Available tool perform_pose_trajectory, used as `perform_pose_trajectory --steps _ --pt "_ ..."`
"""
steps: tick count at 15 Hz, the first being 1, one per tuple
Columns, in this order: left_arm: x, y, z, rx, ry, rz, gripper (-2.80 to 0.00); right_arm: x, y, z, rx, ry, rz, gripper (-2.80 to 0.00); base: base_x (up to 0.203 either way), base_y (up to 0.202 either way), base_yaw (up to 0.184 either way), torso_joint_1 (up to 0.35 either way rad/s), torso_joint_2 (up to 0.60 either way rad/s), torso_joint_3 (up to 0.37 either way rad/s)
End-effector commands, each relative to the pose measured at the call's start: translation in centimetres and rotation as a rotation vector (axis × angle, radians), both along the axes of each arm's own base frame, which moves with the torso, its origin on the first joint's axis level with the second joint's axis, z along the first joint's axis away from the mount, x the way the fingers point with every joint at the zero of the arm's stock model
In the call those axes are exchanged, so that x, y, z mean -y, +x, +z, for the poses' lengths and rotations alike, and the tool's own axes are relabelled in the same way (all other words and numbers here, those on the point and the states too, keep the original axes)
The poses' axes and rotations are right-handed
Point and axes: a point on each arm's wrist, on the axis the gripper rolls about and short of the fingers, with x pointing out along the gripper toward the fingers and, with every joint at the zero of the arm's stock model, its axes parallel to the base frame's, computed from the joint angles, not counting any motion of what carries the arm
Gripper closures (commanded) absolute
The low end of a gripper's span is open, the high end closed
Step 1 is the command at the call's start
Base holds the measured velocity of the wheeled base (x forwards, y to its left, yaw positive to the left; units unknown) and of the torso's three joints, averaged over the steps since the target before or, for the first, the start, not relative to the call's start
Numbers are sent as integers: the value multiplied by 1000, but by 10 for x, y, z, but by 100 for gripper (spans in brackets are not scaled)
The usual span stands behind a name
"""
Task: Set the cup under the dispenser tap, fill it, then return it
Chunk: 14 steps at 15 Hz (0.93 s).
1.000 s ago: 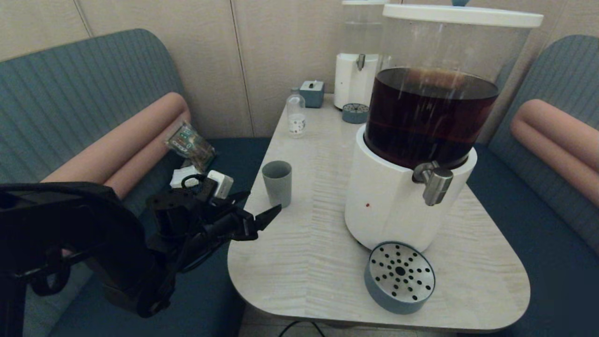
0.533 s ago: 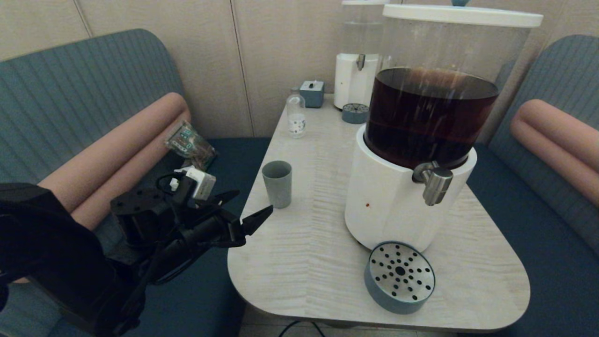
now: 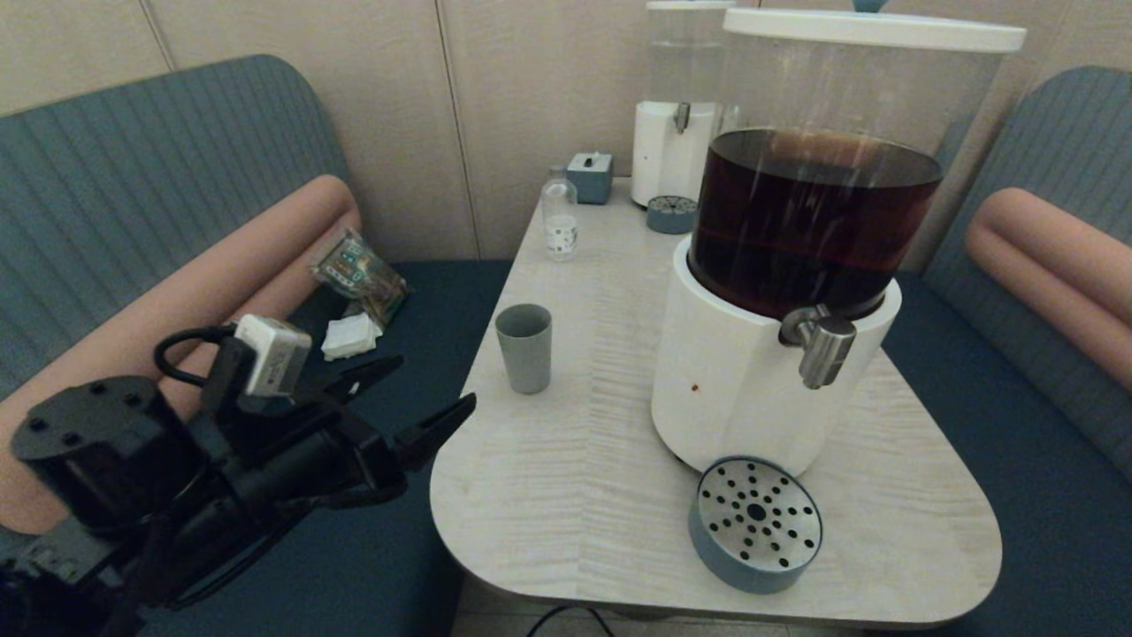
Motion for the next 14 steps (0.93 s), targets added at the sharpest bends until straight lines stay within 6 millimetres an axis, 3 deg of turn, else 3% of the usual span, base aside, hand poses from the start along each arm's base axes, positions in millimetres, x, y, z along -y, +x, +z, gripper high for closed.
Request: perform_pose_trajectory --steps 1,4,11,12,13,14 --pt "-8 -26 20 84 -38 1 -280 0 0 0 0 0 0 0 0 0 0 0 0 0" --pt "-16 -52 32 147 -101 5 -280 0 0 0 0 0 1 0 0 0 0 0 0 0" --pt "-29 -92 36 196 -161 70 -280 0 0 0 -1 0 1 0 0 0 0 0 0 0" --pt "-30 -95 37 203 -169 88 -170 0 0 0 0 0 0 0 0 0 0 0 0 0" --pt "-31 -97 36 203 -174 101 0 0 0 0 -1 0 1 0 0 0 0 0 0 0" --pt "-32 -98 35 195 -175 103 0 0 0 0 0 0 0 0 0 0 0 0 0 0"
